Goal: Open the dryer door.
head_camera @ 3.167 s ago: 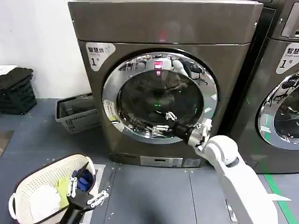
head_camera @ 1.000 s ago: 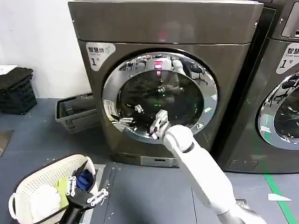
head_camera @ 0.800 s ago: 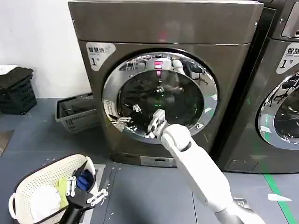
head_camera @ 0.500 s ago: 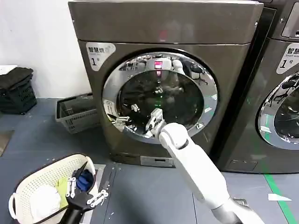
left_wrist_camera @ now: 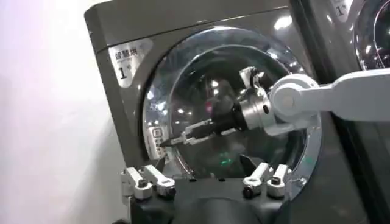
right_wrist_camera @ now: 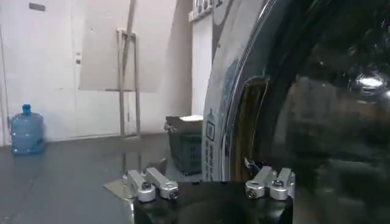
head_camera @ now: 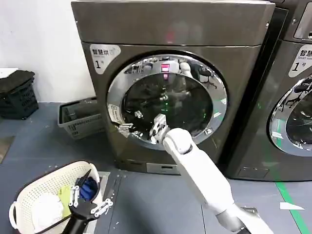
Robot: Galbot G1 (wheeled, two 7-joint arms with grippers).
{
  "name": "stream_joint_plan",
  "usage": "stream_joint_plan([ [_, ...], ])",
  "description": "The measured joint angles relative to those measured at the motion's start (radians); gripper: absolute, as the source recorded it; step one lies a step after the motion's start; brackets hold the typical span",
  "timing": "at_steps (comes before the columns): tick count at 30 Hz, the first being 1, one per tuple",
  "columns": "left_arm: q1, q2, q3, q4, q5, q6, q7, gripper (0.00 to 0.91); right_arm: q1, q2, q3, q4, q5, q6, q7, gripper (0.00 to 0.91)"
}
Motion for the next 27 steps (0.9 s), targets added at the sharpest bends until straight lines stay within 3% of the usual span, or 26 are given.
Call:
stream_joint_plan([
  [27,-0.006,0.000,-0.005,0.009,-0.004,-0.001,0.000,0.907,0.022,0.003,-0.006,-0.043,0.011,0.049,-0.159,0.907],
])
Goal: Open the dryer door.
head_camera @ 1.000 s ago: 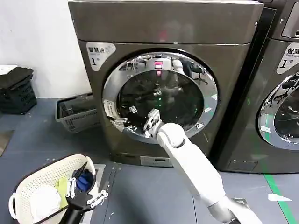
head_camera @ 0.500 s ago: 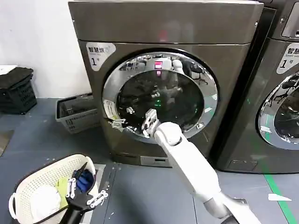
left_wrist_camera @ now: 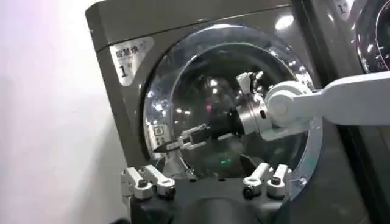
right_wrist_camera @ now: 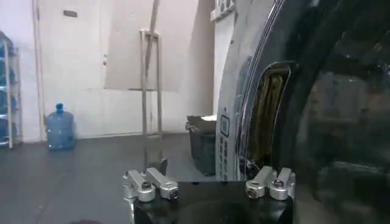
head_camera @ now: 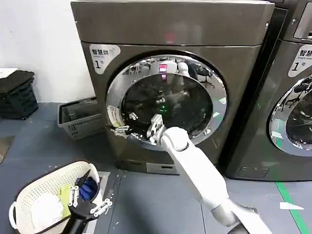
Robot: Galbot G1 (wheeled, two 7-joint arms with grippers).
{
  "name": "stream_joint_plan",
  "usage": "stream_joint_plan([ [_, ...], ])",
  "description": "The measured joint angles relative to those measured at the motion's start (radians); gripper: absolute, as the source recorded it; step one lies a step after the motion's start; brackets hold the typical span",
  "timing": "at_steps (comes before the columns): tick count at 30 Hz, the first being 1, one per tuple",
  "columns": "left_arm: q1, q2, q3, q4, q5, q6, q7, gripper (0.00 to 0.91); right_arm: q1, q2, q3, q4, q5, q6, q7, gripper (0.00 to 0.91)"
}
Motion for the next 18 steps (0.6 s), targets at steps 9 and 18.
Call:
stream_joint_plan([
  [9,-0.009,0.004,-0.014,0.015,-0.014,0.000,0.000,0.907,0.001,-0.037,-0.013,0.044,0.091,-0.046,-0.063,0.907],
  [18,-0.026,0.027,-0.054,0.025,-0.050,0.015,0.001,0.907,-0.002,-0.099,-0.036,0.119,0.186,-0.082,-0.097,0.907],
])
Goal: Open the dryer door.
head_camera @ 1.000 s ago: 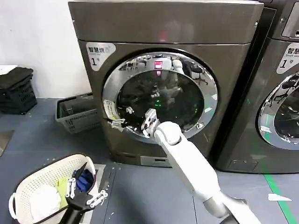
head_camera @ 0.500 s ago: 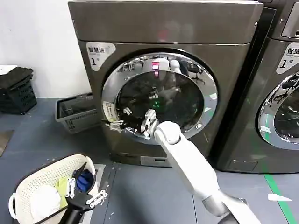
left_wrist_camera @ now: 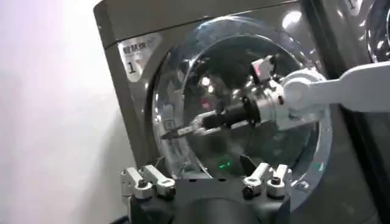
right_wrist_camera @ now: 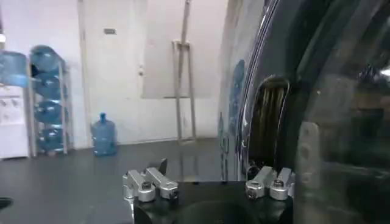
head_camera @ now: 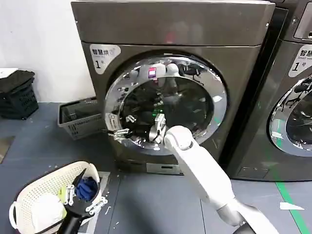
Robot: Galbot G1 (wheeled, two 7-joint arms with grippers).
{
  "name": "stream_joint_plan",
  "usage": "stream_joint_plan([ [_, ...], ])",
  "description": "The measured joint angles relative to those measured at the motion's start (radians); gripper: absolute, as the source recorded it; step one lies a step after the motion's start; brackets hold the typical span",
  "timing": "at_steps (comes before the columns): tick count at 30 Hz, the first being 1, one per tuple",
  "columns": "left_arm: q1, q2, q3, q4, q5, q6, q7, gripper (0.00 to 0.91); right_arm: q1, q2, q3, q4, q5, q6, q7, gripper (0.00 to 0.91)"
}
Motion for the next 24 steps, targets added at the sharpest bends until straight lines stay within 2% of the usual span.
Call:
stream_joint_plan([
  [10,-0.005,0.021,-0.057,-0.008,-0.038,0.028,0.004,0.907,-0.019,-0.078,-0.034,0.104,0.104,-0.028,-0.035,0.907],
  [17,-0.024,0.045,-0.116,-0.009,-0.093,0.053,0.007,0.907,-0.036,-0.142,-0.059,0.184,0.180,-0.067,-0.056,0.907],
  [24,-0.052,0.060,-0.167,0.000,-0.138,0.079,0.016,0.907,-0.044,-0.182,-0.071,0.241,0.208,-0.078,-0.081,0.907],
])
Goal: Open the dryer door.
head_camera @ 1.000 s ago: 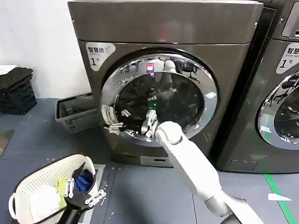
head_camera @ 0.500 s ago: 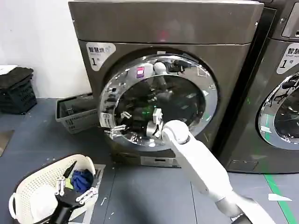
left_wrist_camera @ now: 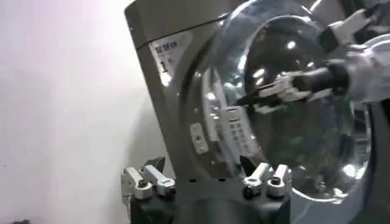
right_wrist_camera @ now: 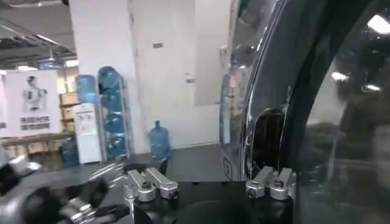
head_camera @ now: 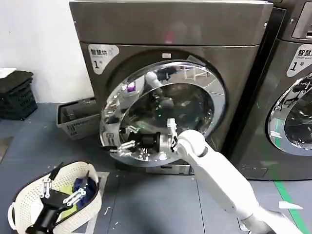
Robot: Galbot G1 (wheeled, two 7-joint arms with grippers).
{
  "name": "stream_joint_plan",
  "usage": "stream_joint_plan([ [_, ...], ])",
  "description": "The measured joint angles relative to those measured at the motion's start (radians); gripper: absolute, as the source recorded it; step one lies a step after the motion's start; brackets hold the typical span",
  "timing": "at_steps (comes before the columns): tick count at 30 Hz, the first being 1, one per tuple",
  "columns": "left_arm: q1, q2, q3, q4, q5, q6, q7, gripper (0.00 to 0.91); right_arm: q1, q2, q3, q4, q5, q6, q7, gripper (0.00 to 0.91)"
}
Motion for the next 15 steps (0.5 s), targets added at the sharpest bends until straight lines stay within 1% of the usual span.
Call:
stream_joint_plan([
  [6,-0.028,0.024,-0.042,0.018,-0.057,0.024,0.004,0.907,-0.004,-0.032,-0.003,0.034,0.018,0.000,-0.054,0.907],
  [10,-0.052,0.040,-0.062,0.028,-0.091,0.036,0.008,0.907,-0.008,-0.057,-0.002,0.041,0.032,-0.001,-0.127,0.907],
  [15,-0.080,0.068,-0.069,0.047,-0.109,0.049,0.009,0.907,-0.013,-0.086,-0.008,0.040,0.042,0.038,-0.211,0.907],
])
